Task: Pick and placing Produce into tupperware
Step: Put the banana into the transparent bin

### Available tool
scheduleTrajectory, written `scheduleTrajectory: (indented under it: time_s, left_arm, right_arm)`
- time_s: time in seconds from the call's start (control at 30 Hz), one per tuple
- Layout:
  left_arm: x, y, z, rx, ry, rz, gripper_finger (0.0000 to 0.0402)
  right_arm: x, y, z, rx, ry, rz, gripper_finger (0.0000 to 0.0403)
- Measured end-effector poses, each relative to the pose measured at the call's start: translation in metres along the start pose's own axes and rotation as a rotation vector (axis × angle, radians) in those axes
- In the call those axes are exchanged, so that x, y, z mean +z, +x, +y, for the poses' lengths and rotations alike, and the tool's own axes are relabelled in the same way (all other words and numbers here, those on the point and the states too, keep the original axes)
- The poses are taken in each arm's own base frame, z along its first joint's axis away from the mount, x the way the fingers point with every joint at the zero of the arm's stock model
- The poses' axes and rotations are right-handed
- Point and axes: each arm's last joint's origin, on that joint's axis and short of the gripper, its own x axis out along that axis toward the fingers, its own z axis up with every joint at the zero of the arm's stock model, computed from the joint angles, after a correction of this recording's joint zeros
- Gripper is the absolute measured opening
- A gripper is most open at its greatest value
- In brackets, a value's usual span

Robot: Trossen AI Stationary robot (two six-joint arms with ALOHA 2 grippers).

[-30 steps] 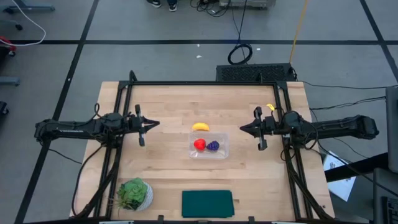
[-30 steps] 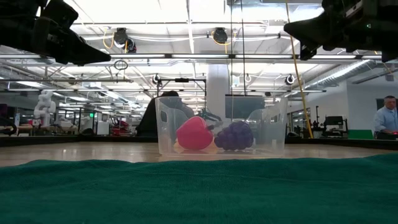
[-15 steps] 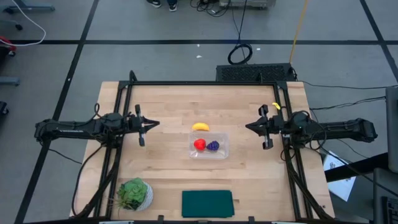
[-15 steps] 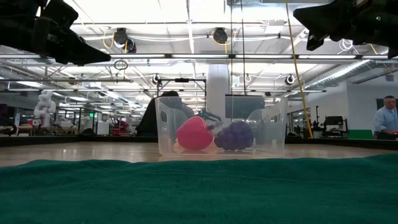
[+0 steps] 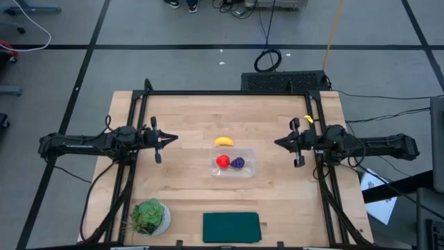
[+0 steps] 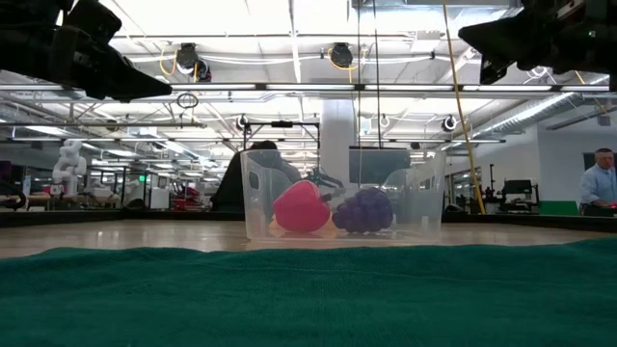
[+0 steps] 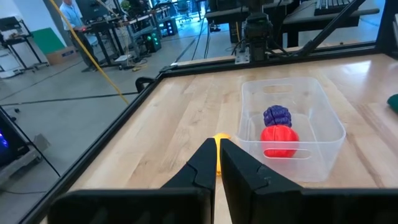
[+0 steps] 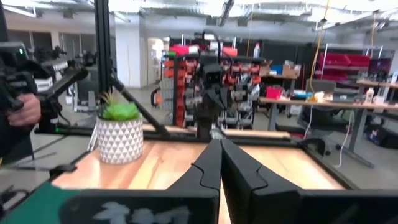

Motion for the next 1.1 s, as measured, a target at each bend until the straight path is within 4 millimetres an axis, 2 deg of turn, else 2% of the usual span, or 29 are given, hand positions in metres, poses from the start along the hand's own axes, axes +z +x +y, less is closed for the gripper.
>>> scheduleTrajectory:
  time_s: [0.23,0.67,0.87,1.1]
  left_arm:
    - [0.001,0.0,0.0,0.002,-0.021,-0.012,0.0026]
    - [0.002,0.0,0.0,0.003,-0.016,-0.016,0.0026]
    - [0.004,0.001,0.004,0.109,-0.107,-0.011,0.0026]
    - [0.031,0.008,0.01,0.148,-0.135,0.054,0.0026]
  right_arm:
    - [-0.008,0.0,0.0,0.002,0.006,0.083,0.0]
    - [-0.013,0.0,0.0,0.003,-0.005,0.128,0.0]
    - [-0.013,0.0,0.0,0.003,-0.004,0.128,0.0]
    - [-0.013,0.0,0.0,0.003,-0.003,0.132,0.0]
